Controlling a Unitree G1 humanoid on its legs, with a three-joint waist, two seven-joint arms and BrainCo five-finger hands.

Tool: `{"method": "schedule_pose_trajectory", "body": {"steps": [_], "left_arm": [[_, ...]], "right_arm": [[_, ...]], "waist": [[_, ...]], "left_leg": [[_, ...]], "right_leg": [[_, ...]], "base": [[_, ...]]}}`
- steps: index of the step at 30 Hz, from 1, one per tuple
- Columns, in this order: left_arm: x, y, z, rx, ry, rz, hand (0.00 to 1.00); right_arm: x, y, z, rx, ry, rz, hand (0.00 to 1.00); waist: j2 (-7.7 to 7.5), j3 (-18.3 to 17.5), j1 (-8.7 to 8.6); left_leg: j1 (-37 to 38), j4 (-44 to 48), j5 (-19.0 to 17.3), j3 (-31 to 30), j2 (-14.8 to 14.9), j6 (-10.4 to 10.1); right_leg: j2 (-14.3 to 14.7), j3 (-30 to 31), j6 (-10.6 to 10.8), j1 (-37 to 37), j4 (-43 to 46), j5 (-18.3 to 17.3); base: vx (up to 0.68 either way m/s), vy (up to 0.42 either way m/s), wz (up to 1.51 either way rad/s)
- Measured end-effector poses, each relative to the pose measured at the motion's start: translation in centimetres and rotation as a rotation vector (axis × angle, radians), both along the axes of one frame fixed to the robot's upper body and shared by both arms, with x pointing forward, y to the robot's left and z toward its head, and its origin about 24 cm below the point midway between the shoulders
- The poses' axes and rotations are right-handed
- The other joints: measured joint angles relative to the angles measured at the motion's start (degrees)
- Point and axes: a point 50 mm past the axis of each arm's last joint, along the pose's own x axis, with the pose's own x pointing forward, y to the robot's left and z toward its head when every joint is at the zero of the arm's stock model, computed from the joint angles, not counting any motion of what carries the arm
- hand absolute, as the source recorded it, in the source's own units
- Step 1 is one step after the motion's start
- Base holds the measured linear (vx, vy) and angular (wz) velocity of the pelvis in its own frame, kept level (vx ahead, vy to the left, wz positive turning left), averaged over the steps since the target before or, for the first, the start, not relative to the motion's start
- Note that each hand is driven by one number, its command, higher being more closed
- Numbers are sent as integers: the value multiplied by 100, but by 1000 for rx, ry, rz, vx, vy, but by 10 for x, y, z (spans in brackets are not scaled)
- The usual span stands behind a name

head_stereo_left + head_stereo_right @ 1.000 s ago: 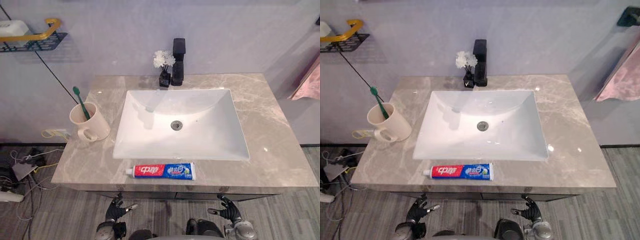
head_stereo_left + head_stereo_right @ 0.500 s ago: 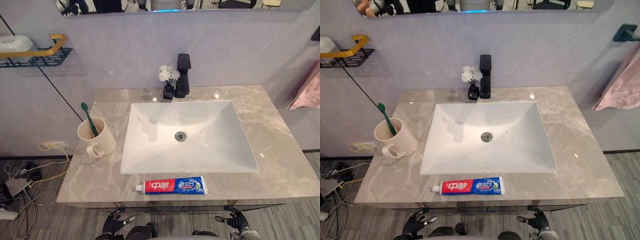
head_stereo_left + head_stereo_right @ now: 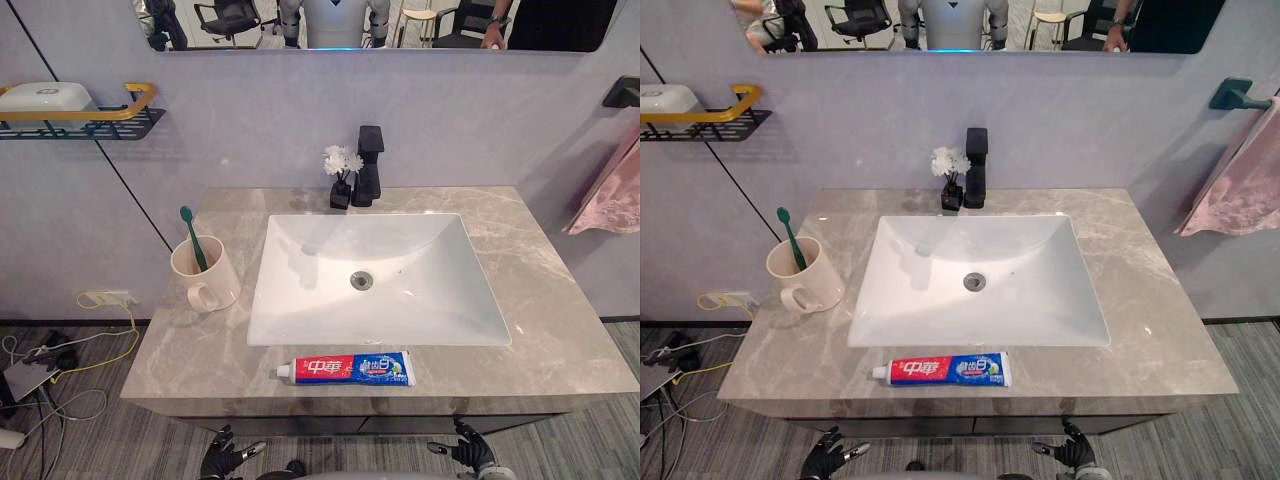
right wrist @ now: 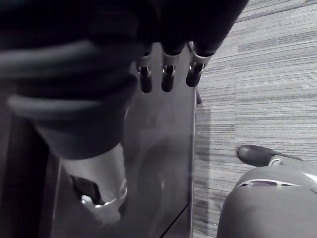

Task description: Organize washtable

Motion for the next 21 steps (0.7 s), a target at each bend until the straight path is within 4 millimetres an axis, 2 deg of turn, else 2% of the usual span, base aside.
{"method": "schedule_pose_trajectory", "body": {"steps": [5, 11, 15, 18, 21], "left_arm": [[1, -1, -2, -1, 12, 0, 0], [2, 0, -5, 14, 41, 6, 0], [-1, 4, -6, 21, 50, 24, 0], [-4, 19, -4, 45, 47, 98, 0], [-10, 50, 4, 106, 37, 196, 0]], "right_arm": [[-13, -5, -5, 32, 26, -125, 0], [-29, -20, -7, 51, 33, -315, 0], [-29, -27, -5, 45, 19, -360, 0], [-31, -34, -4, 34, 12, -391, 0], [-29, -45, -1, 14, 9, -412, 0]], "waist": [[8, -4, 8], [35, -8, 10], [50, -4, 5], [42, 2, 6], [69, 20, 10]], "left_leg": [[0, -16, 25, -107, -9, -2], [-55, -50, 34, -290, -44, -5], [-102, -43, 34, -354, -56, -6], [-86, -19, 33, -446, -77, -7], [-87, -19, 33, -513, -88, -7]], "right_leg": [[-6, -120, 16, 91, -73, 10], [-29, -339, 44, 191, -204, 27], [-29, -403, 48, 205, -251, 29], [-32, -529, 61, 319, -319, 37], [-33, -611, 61, 373, -355, 37]], "base": [[-3, -1, 11], [-6, -5, 17], [30, -7, 10], [31, -14, 17], [-2, -18, 14]]}}
